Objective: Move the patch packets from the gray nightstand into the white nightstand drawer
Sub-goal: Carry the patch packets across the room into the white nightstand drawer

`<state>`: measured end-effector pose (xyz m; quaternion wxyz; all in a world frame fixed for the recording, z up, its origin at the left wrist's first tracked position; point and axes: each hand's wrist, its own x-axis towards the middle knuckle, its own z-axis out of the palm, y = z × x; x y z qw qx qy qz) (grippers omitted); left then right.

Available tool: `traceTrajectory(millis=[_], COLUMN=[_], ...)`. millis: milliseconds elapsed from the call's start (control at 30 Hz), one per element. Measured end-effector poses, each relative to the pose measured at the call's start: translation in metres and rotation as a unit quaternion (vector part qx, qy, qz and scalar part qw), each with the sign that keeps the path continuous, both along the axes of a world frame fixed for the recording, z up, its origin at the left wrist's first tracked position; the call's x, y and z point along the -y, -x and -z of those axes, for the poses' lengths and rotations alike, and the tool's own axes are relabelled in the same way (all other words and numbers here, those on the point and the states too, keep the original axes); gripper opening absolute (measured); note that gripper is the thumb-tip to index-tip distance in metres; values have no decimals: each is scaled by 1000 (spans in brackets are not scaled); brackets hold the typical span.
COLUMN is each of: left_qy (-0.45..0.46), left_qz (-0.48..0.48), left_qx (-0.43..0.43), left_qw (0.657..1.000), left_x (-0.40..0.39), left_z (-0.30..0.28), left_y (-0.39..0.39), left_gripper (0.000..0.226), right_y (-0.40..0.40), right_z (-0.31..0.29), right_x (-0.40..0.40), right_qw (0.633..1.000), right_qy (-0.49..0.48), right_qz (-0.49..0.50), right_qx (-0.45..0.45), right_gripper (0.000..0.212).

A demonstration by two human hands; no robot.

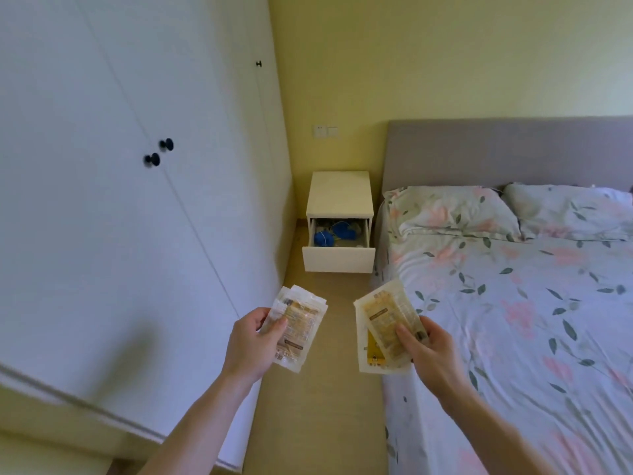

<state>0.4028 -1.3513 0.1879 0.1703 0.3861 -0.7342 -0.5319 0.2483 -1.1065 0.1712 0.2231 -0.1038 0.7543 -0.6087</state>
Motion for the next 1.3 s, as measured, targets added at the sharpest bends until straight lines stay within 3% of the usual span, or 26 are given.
traceTrajectory(millis=[333, 500, 867, 1067, 1300], left_qy=[-17, -80, -123, -132, -138], left_qz=[58, 77, 77, 40, -5], left_qx=[4, 5, 76, 101, 134], left_qw=[998, 994, 987, 985, 981], left_x=[130, 198, 300, 348, 383], left_z=[30, 58, 106, 130, 144], left_y=[156, 235, 392, 480, 549], left_gripper=[11, 12, 15, 16, 12], right_y=[137, 193, 308, 419, 546], right_z=[-1, 16, 41, 74, 96], right_x=[115, 169, 221, 253, 309], right_qw=[999, 995, 981, 980, 982], right_qy=[-17, -41, -73, -104, -152], right_qz=[36, 86, 176, 162, 74], right_qx=[-12, 2, 31, 56, 86], right_gripper=[13, 13, 11, 11, 18])
